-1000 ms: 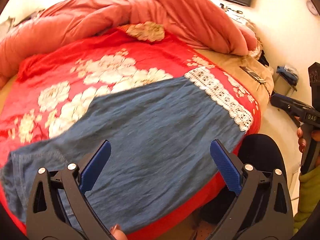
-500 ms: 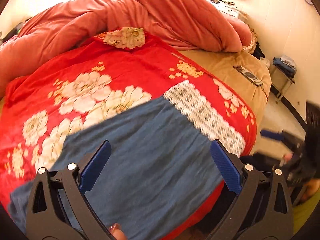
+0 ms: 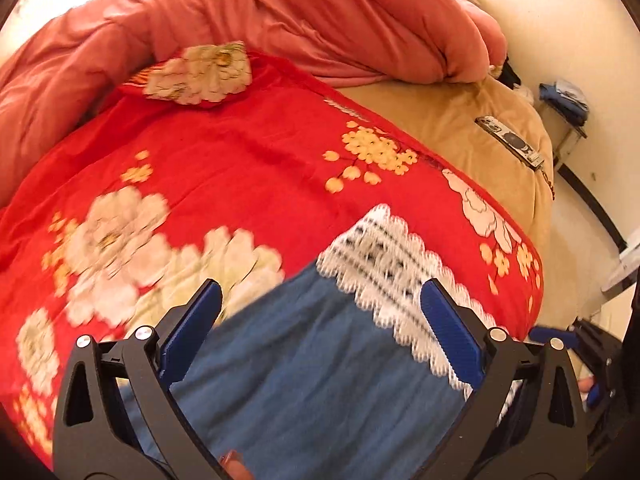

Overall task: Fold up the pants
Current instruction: 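Close the left tool on the lace-trimmed hem while the right tool grasps lace, then lift the lace hem with both tools and fold it over the denim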

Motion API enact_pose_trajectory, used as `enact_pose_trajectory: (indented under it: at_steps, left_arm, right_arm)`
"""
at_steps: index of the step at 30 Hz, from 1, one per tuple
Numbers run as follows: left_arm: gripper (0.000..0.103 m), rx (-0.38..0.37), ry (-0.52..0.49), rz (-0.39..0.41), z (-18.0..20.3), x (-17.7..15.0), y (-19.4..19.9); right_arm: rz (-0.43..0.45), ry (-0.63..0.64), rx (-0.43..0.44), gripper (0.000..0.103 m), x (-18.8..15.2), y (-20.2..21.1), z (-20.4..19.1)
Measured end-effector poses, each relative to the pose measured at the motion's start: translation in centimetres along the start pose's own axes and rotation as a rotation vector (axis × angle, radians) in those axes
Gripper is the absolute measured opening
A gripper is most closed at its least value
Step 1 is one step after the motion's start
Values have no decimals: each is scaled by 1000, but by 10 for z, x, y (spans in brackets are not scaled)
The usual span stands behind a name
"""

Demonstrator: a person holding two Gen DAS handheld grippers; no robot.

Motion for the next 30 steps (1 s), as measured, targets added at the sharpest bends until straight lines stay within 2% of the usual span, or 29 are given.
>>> enact_pose_trajectory:
  at_steps: [2, 3, 4, 5, 8, 9, 13, 14, 17, 21, 23, 24, 26, 28, 30]
  left_arm:
    - [93, -19, -7, -10, 0, 7, -14]
    - [93, -35, -13, -20, 0, 11, -22]
    - [93, -45, -13, -25, 0, 13, -27]
    - [93, -63, -13, -31, -1, 15, -33]
    - [89, -118, 10, -60, -7, 18, -49]
    - [81, -152, 24, -77, -9, 18, -55]
    - [62, -237, 54, -126, -11, 14, -69]
    - [61, -260, 60, -133, -11, 13, -72]
    - [61, -266, 40, -136, -6, 11, -79]
    - [64, -309, 43, -131, -3, 10, -87]
    - [64, -302, 30, -134, 2, 10, -88]
    - [63, -308, 29, -136, 3, 10, -87]
    - [56, -309, 41, -143, 5, 10, -86]
    - [37, -325, 67, -142, 3, 11, -83]
    - [30, -351, 101, -139, -2, 10, -79]
  right_arm:
    - [-16, -4, -12, 98, 0, -7, 2]
    - [-20, -8, -9, 94, 0, -10, 4]
    - [-25, -10, 16, 65, -1, -12, 5]
    - [-27, -7, 34, 57, -2, -14, 4]
    - [-18, -10, 61, 54, -2, -12, 4]
    - [-12, -11, 65, 53, -2, -10, 4]
    - [-44, -22, 88, 55, -1, -20, 6]
    - [-52, -30, 98, 55, -1, -23, 7]
    - [-55, -66, 136, 55, 3, -28, 12]
    - [-55, -104, 204, 54, 5, -32, 16]
    - [-45, -120, 252, 43, 5, -31, 17]
    - [-45, -132, 285, 33, 5, -33, 17]
    - [-48, -143, 322, 29, 5, -34, 17]
    - [-35, -137, 337, 28, 6, -30, 14]
    - [-12, -121, 365, 26, 9, -28, 7]
Point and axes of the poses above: each gripper's, at about its wrist camera, not at the fingertips, and y roughly against the way its jaws point, z to its right, x to its top, the point moved 2 cm from there along -y, roughly the way its jaws point, and after that the axes turned 5 degrees about y, right-handed, at the moved point
